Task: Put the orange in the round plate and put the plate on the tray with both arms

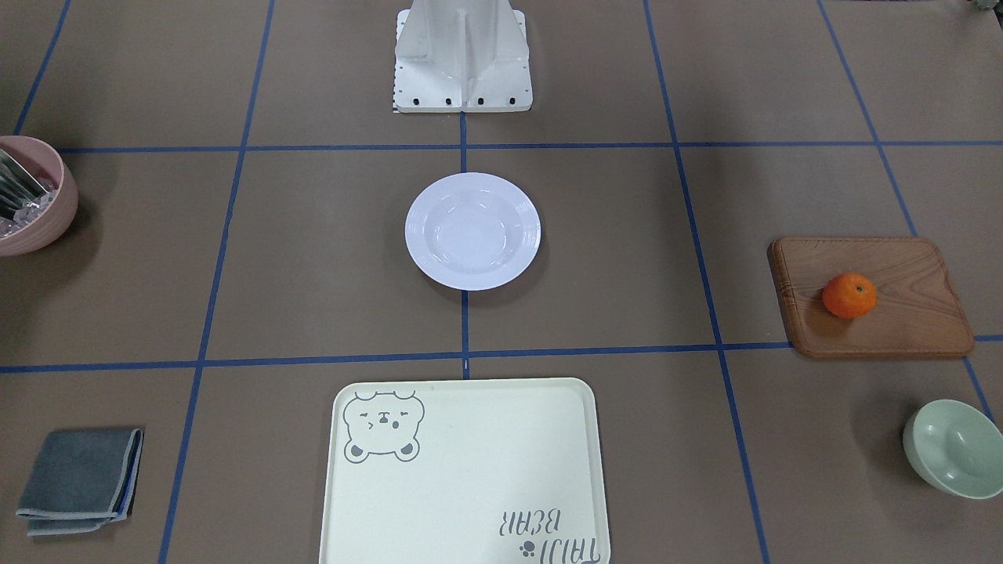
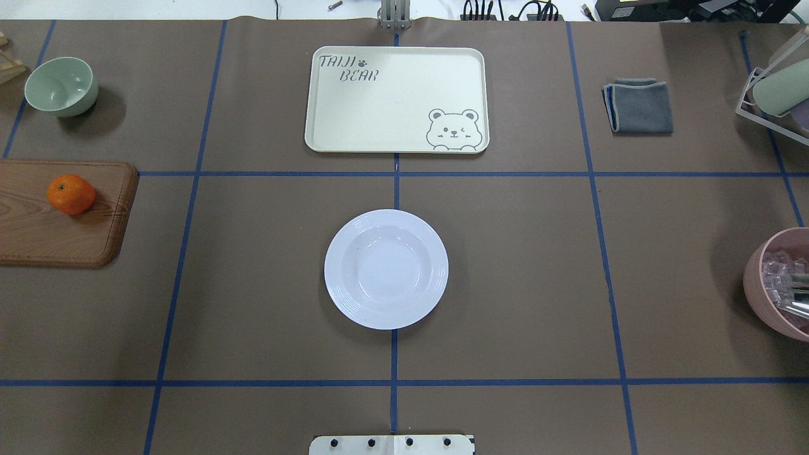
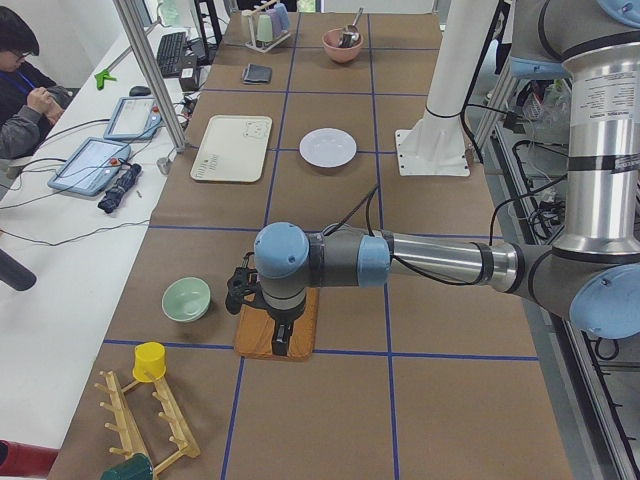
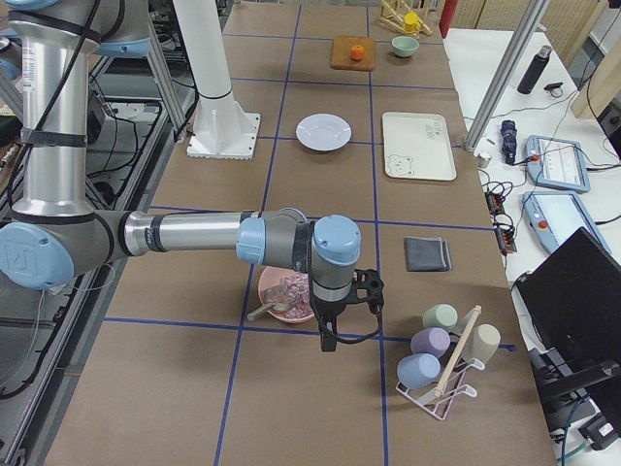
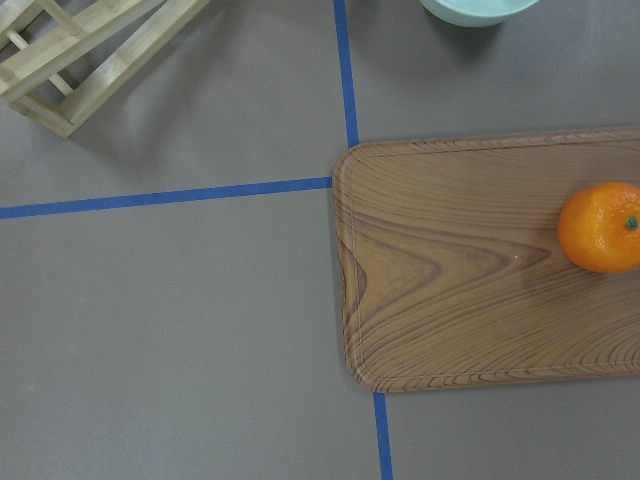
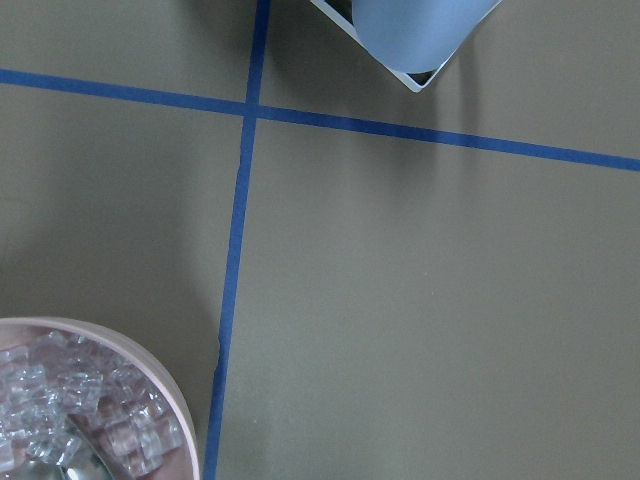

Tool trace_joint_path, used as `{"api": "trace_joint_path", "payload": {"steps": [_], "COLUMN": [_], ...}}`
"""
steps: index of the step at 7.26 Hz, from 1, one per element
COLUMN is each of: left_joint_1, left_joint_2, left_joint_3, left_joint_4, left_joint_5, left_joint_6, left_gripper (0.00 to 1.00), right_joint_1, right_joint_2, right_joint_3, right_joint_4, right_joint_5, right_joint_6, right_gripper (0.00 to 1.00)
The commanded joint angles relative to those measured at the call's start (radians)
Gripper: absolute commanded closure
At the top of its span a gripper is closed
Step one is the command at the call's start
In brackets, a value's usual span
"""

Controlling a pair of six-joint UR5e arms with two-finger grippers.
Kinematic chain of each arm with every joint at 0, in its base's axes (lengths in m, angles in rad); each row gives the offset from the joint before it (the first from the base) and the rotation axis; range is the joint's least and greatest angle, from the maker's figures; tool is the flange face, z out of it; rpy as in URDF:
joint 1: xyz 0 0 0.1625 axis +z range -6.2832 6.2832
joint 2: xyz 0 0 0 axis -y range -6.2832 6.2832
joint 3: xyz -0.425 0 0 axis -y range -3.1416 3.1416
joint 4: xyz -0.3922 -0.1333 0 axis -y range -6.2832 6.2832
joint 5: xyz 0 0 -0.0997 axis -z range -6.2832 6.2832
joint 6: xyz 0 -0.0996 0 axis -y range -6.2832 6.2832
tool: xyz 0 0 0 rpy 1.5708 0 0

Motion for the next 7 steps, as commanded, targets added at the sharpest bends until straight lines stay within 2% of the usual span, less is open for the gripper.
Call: {"api": "trace_joint_path", "payload": {"steps": [1,3,4,5,7], "left_joint_1": [0.0,0.0,0.0,0.0,0.0], "left_joint_2": [-0.001,-0.001,-0.001,-0.003,-0.001], "left_joint_3": [0.0,0.0,0.008,0.009,0.031], "left_joint_4": [-0.014,-0.082,-0.129,-0.175,-0.414], "left_joint_5": [0.006,0.003,0.0,-0.004,0.0], "left_joint_6": [-0.001,-0.001,-0.001,-0.002,-0.005], "left_gripper": [0.02,0.02,0.02,0.02,0.02], "right_joint_1": [0.0,0.0,-0.003,-0.003,-0.003], "right_joint_2": [0.003,0.014,0.03,0.04,0.029], "right_joint_3": [0.003,0.022,0.031,0.029,0.009], "right_joint_4": [0.0,0.002,0.046,0.125,0.373], "right_joint_5": [-0.012,-0.005,-0.003,0.006,0.06], "right_joint_6": [-0.002,-0.009,-0.003,0.001,0.003], "right_gripper": [0.0,0.0,0.0,0.0,0.0]}}
